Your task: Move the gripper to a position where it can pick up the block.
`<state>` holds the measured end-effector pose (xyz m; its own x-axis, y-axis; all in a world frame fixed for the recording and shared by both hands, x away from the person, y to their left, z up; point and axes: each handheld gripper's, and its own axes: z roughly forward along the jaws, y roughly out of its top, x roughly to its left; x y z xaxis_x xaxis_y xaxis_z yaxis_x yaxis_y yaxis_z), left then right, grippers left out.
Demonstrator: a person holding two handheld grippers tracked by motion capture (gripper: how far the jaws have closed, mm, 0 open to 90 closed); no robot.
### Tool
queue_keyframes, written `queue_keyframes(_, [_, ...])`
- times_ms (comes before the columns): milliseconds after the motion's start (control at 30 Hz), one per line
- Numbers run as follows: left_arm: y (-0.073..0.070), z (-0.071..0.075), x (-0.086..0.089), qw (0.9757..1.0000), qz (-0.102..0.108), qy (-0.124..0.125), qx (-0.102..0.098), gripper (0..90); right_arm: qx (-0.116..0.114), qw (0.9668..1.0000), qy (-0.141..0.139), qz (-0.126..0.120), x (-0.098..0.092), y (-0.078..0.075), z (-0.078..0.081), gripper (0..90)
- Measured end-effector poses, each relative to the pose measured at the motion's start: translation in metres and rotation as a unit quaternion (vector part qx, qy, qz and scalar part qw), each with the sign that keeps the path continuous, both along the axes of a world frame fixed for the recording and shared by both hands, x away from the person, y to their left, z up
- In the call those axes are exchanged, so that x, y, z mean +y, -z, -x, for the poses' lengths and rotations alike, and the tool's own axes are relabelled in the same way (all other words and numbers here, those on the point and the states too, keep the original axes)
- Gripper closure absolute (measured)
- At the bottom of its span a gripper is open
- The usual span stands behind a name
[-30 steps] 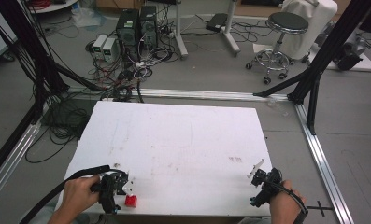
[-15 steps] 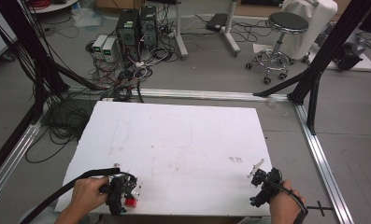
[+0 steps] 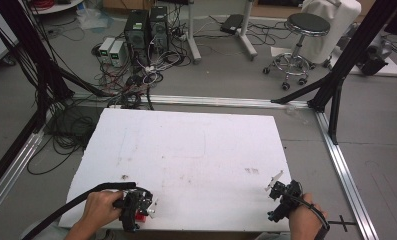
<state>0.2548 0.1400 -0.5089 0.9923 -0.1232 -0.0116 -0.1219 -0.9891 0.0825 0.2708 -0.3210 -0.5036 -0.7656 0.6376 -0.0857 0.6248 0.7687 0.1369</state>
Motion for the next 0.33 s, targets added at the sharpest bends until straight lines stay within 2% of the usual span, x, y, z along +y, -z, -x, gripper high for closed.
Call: queue_keyframes(333, [-0.003, 0.0014, 0.0004, 1.0, 0.001, 0.002, -0.001, 27.5, 0.0, 1.0, 0.0, 0.0, 0.0006, -0.0003, 0.0, 0.7])
